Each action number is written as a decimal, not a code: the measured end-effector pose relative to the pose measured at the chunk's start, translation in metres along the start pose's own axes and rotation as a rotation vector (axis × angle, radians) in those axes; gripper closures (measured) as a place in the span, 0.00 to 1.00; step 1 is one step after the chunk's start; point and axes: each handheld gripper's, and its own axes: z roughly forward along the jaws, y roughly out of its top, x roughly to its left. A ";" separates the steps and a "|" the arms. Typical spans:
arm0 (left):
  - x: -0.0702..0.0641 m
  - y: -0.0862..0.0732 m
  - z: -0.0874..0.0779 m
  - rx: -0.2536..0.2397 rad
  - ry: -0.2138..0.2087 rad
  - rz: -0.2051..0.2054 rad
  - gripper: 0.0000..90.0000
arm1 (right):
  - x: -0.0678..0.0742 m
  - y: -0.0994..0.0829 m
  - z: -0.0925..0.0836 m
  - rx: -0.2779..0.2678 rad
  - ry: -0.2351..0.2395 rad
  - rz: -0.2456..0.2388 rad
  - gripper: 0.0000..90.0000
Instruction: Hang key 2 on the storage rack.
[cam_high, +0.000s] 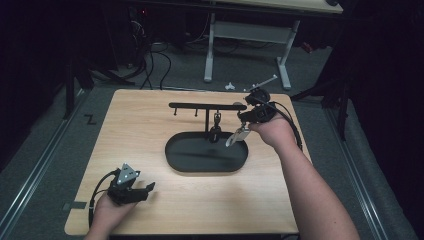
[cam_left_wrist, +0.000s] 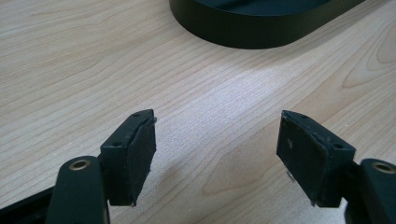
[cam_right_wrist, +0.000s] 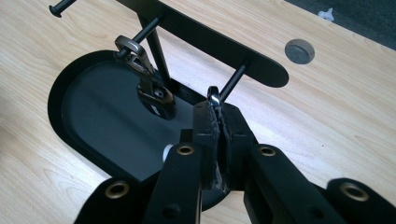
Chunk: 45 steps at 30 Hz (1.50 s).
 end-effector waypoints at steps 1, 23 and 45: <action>0.000 0.000 0.000 0.000 0.001 0.000 0.32 | 0.000 0.000 0.000 -0.001 0.002 0.001 0.96; 0.000 -0.001 0.001 0.001 -0.002 -0.001 0.32 | -0.001 -0.003 -0.001 0.000 -0.012 0.016 0.95; -0.001 0.001 0.003 0.005 -0.004 0.008 0.32 | -0.004 -0.035 0.006 0.009 -0.006 0.062 0.57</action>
